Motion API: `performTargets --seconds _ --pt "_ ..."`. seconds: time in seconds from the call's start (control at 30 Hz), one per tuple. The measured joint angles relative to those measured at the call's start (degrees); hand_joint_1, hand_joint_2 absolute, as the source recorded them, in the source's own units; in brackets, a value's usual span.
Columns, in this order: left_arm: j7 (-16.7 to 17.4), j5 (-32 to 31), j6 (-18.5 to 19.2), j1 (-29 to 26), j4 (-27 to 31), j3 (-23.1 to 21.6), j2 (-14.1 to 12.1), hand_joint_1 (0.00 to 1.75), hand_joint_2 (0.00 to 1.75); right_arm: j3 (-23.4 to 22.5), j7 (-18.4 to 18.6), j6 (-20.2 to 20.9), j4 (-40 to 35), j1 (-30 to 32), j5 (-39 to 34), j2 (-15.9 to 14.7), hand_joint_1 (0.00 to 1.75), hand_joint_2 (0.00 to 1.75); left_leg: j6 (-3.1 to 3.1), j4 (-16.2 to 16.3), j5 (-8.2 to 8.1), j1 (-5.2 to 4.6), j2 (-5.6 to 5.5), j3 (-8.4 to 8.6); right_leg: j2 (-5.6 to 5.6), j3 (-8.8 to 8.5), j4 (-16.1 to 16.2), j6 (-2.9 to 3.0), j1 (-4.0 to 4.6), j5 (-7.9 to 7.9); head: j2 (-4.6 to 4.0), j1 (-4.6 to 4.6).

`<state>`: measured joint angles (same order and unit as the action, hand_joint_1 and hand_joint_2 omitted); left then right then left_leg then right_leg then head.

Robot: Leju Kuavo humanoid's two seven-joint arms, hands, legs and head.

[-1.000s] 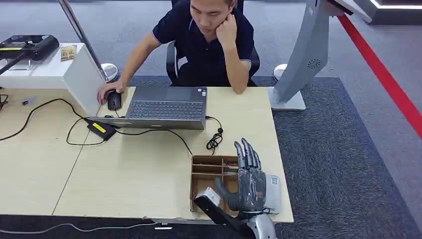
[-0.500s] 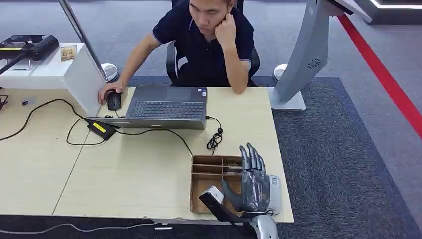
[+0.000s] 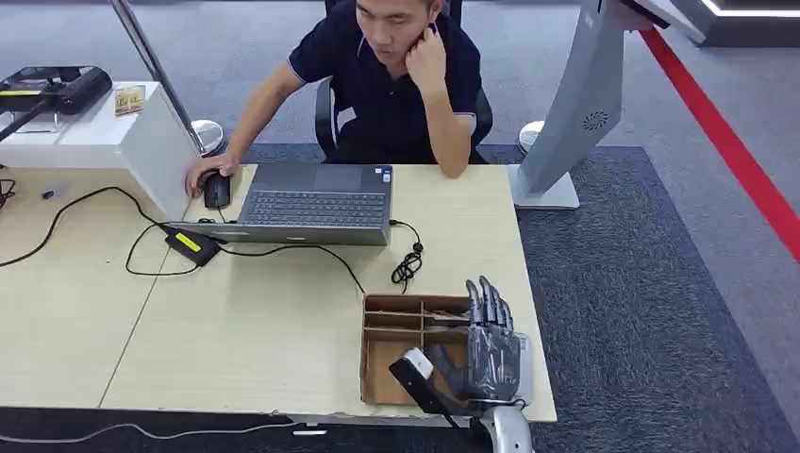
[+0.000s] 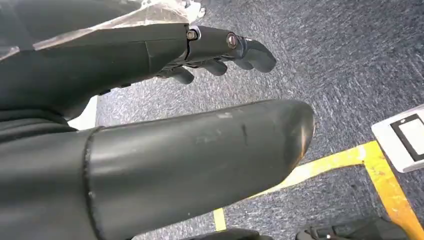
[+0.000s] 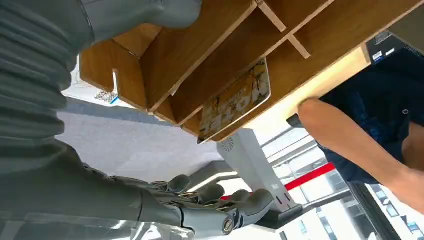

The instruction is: Pass the card to the sensor for recognition and then transmit it.

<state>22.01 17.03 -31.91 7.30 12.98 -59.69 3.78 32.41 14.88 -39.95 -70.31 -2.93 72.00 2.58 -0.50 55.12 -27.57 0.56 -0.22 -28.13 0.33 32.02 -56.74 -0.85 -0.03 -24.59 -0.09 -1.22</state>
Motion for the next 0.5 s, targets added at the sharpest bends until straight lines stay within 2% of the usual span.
performTargets --seconds 0.5 --pt "-0.66 0.11 0.0 -0.01 0.0 0.0 0.0 0.0 0.0 -0.52 0.0 0.0 0.66 -0.08 0.04 0.52 0.0 1.75 0.0 0.0 0.0 0.0 0.0 -0.03 0.0 0.0 0.0 0.0 0.0 0.0 0.0 0.0"
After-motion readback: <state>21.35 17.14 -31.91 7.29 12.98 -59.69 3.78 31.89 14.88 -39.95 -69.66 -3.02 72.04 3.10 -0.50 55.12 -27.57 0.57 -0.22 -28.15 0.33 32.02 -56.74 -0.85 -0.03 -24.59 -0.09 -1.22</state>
